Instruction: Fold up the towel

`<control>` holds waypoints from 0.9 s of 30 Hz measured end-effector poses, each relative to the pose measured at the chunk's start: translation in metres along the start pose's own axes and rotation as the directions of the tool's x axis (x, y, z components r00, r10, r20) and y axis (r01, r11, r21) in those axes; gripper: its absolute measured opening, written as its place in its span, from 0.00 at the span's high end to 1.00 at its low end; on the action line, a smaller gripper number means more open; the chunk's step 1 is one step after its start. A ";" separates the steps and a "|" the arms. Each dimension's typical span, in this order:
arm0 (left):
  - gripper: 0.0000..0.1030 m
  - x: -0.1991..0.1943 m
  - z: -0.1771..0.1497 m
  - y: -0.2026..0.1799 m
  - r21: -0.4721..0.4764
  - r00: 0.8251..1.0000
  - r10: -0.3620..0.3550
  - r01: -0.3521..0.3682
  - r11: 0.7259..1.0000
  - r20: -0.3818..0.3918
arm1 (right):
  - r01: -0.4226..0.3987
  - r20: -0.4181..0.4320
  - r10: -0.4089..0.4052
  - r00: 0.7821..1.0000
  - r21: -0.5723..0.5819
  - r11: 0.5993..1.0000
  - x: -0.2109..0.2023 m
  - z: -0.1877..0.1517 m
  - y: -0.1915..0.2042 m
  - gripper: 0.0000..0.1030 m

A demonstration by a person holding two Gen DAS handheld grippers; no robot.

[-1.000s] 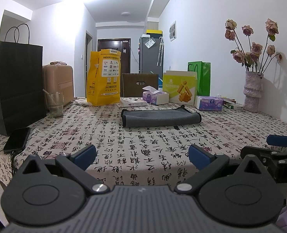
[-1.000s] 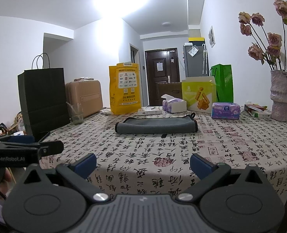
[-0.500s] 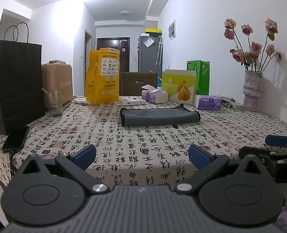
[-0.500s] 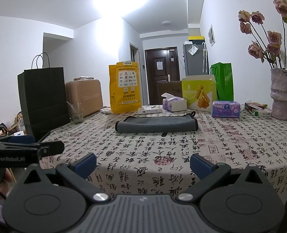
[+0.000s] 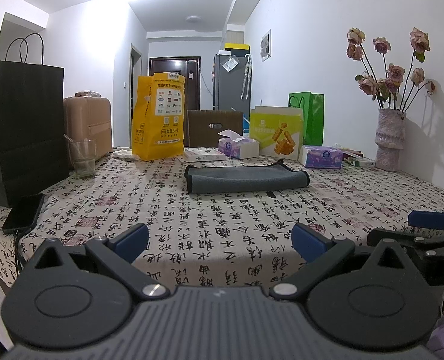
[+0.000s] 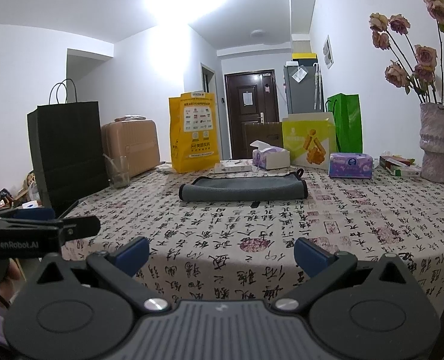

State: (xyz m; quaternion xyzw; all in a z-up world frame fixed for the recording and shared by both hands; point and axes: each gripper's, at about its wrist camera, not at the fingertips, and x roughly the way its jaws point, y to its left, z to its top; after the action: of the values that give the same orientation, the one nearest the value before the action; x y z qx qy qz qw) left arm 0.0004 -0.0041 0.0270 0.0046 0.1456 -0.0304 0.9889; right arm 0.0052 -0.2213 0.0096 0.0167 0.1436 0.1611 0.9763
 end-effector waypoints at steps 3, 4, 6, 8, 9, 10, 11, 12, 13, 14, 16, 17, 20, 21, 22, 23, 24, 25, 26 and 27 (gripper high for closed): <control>0.00 0.000 0.000 0.000 0.000 1.000 0.000 0.000 1.000 0.000 | 0.000 -0.003 0.000 1.000 0.001 1.000 0.000 0.000 -0.001 0.00; 0.00 0.000 0.000 0.000 0.000 1.000 0.000 0.000 1.000 0.000 | -0.001 -0.003 0.001 1.000 0.001 1.000 0.000 0.001 -0.001 0.00; 0.00 0.000 0.000 0.000 0.000 1.000 -0.001 0.001 1.000 -0.002 | -0.001 -0.004 0.001 1.000 0.001 1.000 0.000 0.001 -0.001 0.00; 0.00 0.001 -0.001 -0.002 -0.001 1.000 -0.002 0.002 1.000 -0.004 | -0.001 -0.007 0.001 1.000 0.002 1.000 0.001 0.000 -0.001 0.00; 0.00 0.001 -0.002 -0.002 -0.001 1.000 -0.002 0.002 1.000 -0.004 | -0.001 -0.008 0.001 1.000 0.002 1.000 0.001 0.000 -0.001 0.00; 0.00 0.001 -0.002 -0.002 0.000 1.000 -0.003 0.003 1.000 -0.004 | -0.001 -0.008 0.001 1.000 0.002 1.000 0.001 0.000 -0.001 0.00; 0.00 0.001 -0.003 -0.003 0.000 1.000 -0.004 0.004 1.000 -0.005 | -0.001 -0.009 0.001 1.000 0.002 1.000 0.001 0.001 -0.001 0.00; 0.00 0.001 -0.003 -0.003 0.000 1.000 -0.004 0.004 1.000 -0.006 | -0.001 -0.009 0.001 1.000 0.002 1.000 0.001 0.001 -0.001 0.00; 0.00 0.001 -0.004 -0.004 0.001 1.000 -0.005 0.005 1.000 -0.006 | -0.001 -0.010 0.001 1.000 0.003 1.000 0.001 0.000 -0.001 0.00; 0.00 0.002 -0.003 -0.003 0.000 1.000 -0.005 0.005 1.000 -0.006 | -0.001 -0.009 0.001 1.000 0.003 1.000 0.001 0.001 -0.001 0.00; 0.00 0.002 -0.003 -0.003 0.000 1.000 -0.006 0.006 1.000 -0.007 | -0.001 -0.011 0.001 1.000 0.004 1.000 0.002 0.000 -0.001 0.00; 0.00 0.002 -0.003 -0.003 0.000 1.000 -0.006 0.006 1.000 -0.007 | -0.002 -0.012 0.002 1.000 0.004 1.000 0.002 0.000 -0.002 0.00; 0.00 0.002 -0.003 -0.003 0.000 1.000 -0.008 0.008 1.000 -0.010 | -0.002 -0.013 0.002 1.000 0.004 1.000 0.002 0.000 -0.002 0.00; 0.00 0.003 -0.003 -0.003 -0.001 1.000 -0.009 0.008 1.000 -0.012 | -0.002 -0.014 0.002 1.000 0.005 1.000 0.002 0.000 -0.001 0.00; 0.00 0.003 -0.004 -0.003 -0.001 1.000 -0.009 0.009 1.000 -0.014 | -0.002 -0.013 0.002 1.000 0.004 1.000 0.002 0.000 -0.001 0.00; 0.00 0.004 -0.003 -0.002 -0.003 1.000 -0.010 0.010 1.000 -0.018 | -0.002 -0.014 0.002 1.000 0.004 1.000 0.002 0.000 -0.002 0.00; 0.00 0.004 -0.004 -0.002 -0.006 1.000 -0.009 0.009 1.000 -0.021 | -0.002 -0.014 0.002 1.000 0.004 1.000 0.002 0.000 -0.001 0.00; 0.00 0.005 -0.003 -0.002 -0.010 1.000 -0.008 0.008 1.000 -0.024 | -0.002 -0.015 0.003 1.000 0.003 1.000 0.002 0.000 -0.001 0.00; 0.00 0.006 -0.003 0.000 -0.012 1.000 -0.008 0.008 1.000 -0.026 | -0.002 -0.017 0.003 1.000 0.004 1.000 0.003 -0.001 -0.002 0.00; 0.00 0.005 -0.003 -0.001 -0.011 1.000 -0.010 0.010 1.000 -0.026 | -0.002 -0.020 0.002 1.000 0.004 1.000 0.003 -0.001 -0.002 0.00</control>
State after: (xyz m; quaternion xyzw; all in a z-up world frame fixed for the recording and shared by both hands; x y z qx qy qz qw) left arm 0.0043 -0.0052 0.0222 -0.0011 0.1585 -0.0344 0.9868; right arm 0.0085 -0.2220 0.0076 0.0173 0.1537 0.1620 0.9746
